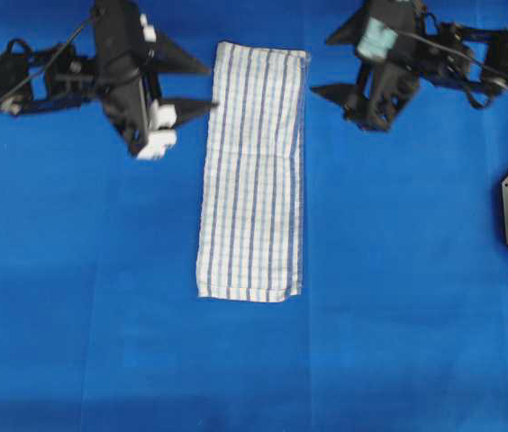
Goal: Fold the blue towel.
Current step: 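Grasp the top corners of the towel strip with both grippers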
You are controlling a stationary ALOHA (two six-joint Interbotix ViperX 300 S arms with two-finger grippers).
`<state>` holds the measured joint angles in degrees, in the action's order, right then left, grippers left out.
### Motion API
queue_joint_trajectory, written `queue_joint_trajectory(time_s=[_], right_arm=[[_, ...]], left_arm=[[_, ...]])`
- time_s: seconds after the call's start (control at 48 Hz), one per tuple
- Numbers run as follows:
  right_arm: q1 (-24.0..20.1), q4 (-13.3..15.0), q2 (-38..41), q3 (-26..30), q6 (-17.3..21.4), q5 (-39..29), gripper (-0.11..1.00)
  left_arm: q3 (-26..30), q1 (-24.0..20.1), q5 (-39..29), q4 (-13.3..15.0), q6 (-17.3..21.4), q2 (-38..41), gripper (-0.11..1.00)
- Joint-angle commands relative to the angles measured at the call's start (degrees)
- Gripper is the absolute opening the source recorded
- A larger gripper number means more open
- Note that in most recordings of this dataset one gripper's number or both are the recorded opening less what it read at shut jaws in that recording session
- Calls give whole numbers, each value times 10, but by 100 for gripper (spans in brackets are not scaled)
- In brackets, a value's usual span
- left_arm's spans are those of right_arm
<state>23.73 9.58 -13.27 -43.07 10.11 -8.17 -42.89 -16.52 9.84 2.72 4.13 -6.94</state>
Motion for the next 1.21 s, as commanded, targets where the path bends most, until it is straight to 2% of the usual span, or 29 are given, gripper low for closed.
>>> queue_joint_trajectory(time_s=[0.0, 0.146, 0.459, 0.772, 0.98, 1.126, 1.189], right_arm=[[18, 1, 28, 24, 1, 22, 91], [44, 1, 95, 44, 1, 51, 91], [69, -4, 176, 55, 1, 99, 91], [76, -5, 221, 54, 2, 121, 91], [83, -6, 240, 52, 2, 131, 89], [83, -5, 250, 51, 2, 133, 83], [83, -4, 251, 51, 1, 133, 74]], left_arm=[[21, -24, 6, -2, 16, 15, 54], [44, -64, 20, -2, 39, 74, 54], [84, -116, 91, -2, 50, 199, 54], [113, -120, 112, -1, 49, 283, 54], [122, -121, 117, 0, 49, 308, 54], [122, -121, 118, 0, 49, 310, 51], [121, -120, 117, 2, 47, 309, 47]])
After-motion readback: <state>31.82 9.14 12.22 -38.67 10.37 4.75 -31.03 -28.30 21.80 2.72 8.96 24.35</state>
